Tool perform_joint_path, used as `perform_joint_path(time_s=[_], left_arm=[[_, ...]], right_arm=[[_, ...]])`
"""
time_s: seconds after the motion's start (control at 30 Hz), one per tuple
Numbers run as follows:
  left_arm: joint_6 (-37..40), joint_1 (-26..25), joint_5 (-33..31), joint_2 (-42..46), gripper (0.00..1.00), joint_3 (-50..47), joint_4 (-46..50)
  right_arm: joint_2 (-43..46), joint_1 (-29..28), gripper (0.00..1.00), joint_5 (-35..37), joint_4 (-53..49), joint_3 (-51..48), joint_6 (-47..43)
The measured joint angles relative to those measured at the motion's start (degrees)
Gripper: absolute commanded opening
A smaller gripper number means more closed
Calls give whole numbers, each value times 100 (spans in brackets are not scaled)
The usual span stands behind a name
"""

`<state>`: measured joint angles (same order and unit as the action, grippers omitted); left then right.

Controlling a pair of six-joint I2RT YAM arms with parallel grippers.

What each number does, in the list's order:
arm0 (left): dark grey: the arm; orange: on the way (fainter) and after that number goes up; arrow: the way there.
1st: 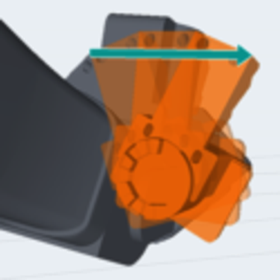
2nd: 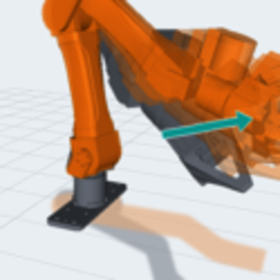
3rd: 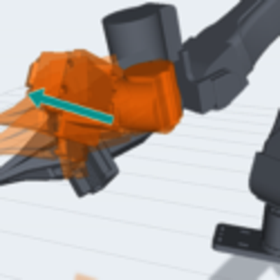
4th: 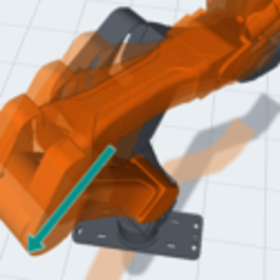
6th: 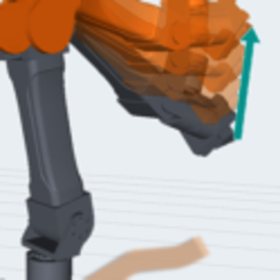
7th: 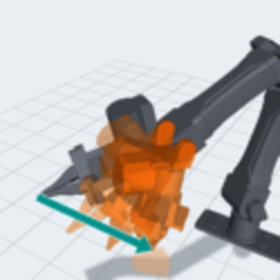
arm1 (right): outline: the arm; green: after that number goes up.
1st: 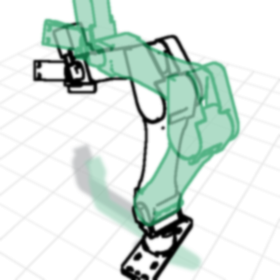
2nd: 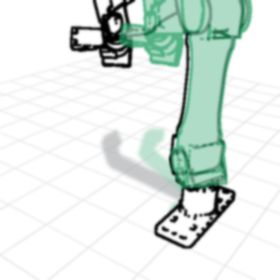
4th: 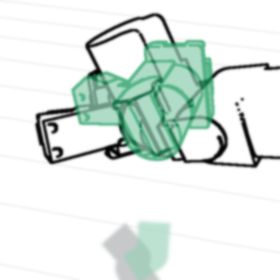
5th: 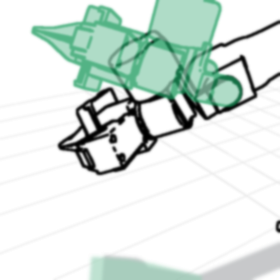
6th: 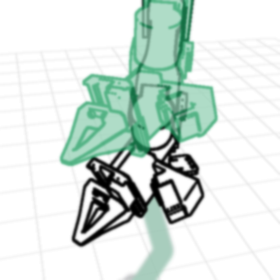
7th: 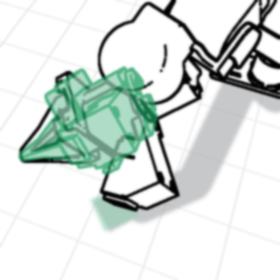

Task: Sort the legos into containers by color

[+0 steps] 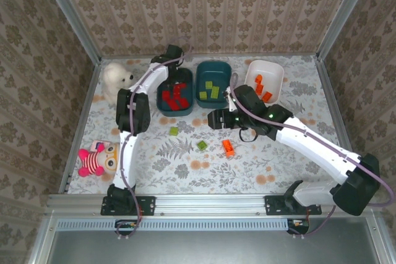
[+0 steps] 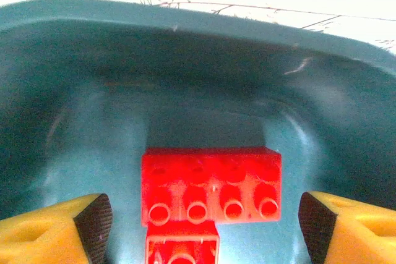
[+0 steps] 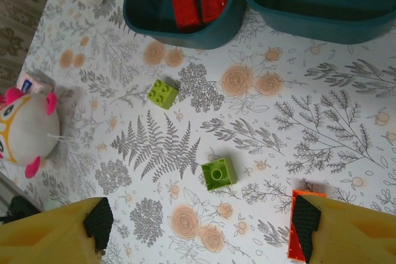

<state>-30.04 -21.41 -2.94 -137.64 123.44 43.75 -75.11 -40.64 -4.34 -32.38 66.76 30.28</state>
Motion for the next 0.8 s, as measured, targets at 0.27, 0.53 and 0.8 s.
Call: perform_joint_path(time_s=[0.27,0.53,0.8], left_arm=[[-155,2,-35,2378,83,-1268,-57],[-680,2,-330,6688,84,-4854,-116],[-988,0,-363,9927,84,-7158,1169]], right_arm=[[-1670,-909,75,468,-258,1204,50],[-3515,-1443,76,922,-525,2608,901],[-5003,-1615,79,1340,-927,4074,1720]])
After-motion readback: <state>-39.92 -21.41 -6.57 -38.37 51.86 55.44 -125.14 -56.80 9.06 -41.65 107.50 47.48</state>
